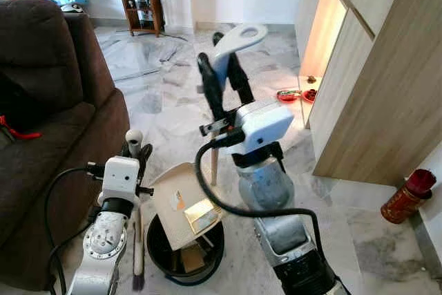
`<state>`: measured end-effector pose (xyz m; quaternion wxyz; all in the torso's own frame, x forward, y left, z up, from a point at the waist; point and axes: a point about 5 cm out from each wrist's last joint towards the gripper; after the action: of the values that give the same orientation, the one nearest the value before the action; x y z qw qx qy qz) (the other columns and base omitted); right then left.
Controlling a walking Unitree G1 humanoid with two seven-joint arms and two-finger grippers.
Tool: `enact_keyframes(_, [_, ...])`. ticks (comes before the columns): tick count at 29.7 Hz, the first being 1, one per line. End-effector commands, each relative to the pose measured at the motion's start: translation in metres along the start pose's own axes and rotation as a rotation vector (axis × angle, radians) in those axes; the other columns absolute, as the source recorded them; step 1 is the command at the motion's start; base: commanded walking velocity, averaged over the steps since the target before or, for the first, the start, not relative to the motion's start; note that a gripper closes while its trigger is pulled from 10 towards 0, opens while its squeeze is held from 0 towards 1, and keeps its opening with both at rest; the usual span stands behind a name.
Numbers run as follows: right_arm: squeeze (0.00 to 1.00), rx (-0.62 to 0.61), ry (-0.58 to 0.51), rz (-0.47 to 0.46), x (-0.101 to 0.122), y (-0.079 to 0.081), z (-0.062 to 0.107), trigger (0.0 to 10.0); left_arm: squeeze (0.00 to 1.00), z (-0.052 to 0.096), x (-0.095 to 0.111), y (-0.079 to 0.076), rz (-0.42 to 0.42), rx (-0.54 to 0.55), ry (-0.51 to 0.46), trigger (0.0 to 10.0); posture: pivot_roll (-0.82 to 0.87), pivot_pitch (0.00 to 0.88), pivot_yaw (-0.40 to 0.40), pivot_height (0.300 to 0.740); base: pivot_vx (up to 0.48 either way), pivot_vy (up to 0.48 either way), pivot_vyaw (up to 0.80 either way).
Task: Sweep floor
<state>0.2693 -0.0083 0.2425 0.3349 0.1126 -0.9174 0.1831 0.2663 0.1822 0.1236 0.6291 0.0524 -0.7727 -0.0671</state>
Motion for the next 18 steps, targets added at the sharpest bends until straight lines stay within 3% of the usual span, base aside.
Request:
enact_keyframes(1, [0.0,-0.009,-0.143,0.002,0.026,0.006,-0.009,10.0,0.0,-0.004,0.009,0.001,-0.028,-0.018,-0.057,10.0,0.01,0.0,0.033,0.74,0.0,0.0,0.0])
enact_keyframes(5, [0.0,0.08,-0.179,0.094,0.029,0.017,-0.008,10.0,0.0,-0.003,0.009,0.001,-0.026,-0.017,-0.056,10.0,0.01,0.0,0.033,0.74,0.0,0.0,0.0])
enact_keyframes(12, [0.0,0.094,-0.189,0.056,0.032,0.027,-0.007,10.0,0.0,-0.003,0.008,0.0,-0.025,-0.016,-0.053,10.0,0.01,0.0,0.031,0.74,0.0,0.0,0.0])
enact_keyframes(18, [0.0,0.225,-0.241,0.148,0.036,0.047,-0.002,10.0,0.0,-0.003,0.007,0.0,-0.025,-0.015,-0.054,10.0,0.01,0.0,0.031,0.74,0.0,0.0,0.0])
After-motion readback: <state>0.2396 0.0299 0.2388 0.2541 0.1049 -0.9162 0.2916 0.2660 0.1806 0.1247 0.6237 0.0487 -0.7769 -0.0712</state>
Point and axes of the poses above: a point about 5 cm out from each wrist's last joint towards the gripper, its own z axis pointing back from the gripper into the wrist, its own x axis along the axis of the wrist's last joint, y = z × x, and after that the axes turned 6 degrees about z, right-handed
